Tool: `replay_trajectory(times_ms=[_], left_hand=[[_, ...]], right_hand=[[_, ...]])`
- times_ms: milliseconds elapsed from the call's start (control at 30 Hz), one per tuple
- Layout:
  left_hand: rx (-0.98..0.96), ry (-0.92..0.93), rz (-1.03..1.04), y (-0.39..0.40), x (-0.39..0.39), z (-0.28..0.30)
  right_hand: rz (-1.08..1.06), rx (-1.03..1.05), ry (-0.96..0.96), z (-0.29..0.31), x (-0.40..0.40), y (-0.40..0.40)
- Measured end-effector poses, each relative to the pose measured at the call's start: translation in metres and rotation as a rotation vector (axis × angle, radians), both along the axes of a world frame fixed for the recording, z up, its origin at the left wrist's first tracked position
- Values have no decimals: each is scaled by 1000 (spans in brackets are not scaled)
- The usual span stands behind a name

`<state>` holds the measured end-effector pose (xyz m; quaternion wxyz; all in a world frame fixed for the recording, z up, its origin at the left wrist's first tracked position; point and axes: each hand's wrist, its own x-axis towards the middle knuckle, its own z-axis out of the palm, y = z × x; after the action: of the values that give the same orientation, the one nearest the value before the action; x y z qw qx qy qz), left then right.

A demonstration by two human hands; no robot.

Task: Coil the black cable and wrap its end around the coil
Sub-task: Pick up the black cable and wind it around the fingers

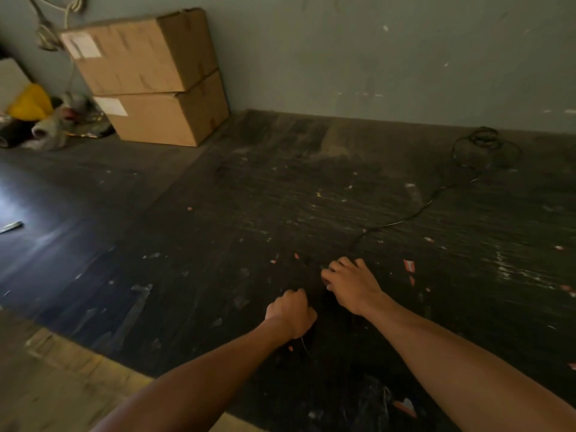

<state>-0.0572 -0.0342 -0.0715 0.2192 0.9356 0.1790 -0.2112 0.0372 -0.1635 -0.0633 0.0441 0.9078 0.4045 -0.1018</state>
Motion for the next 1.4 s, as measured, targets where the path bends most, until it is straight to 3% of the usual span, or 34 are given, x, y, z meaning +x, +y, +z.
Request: replay_trajectory(times_ms=[133,400,567,667,767,933,1167,1300,1400], left_hand=[[-287,-107,159,10,13,5],[-873,-143,342,26,25,33],[-845,-231,337,22,39,60],[-770,-251,261,18,49,75],[-779,-251,197,14,58,88],[-1050,-172,234,8,64,111],[-1551,-134,249,-3,58,138],[-1688,-168,172,-11,56,156],[-1672,-241,149,-16,60,165]], right_hand=[[-191,216,51,12,11,-10],[-634,552,164,49,54,-41],[-481,651,368,61,59,-41],[-383,694,275,70,54,-33],[-242,581,194,76,59,-31],[-252,706,223,90,66,-36],[-521,1050,268,102,75,-45],[-566,1040,296,94,70,-45],[-558,1017,282,90,65,-42]])
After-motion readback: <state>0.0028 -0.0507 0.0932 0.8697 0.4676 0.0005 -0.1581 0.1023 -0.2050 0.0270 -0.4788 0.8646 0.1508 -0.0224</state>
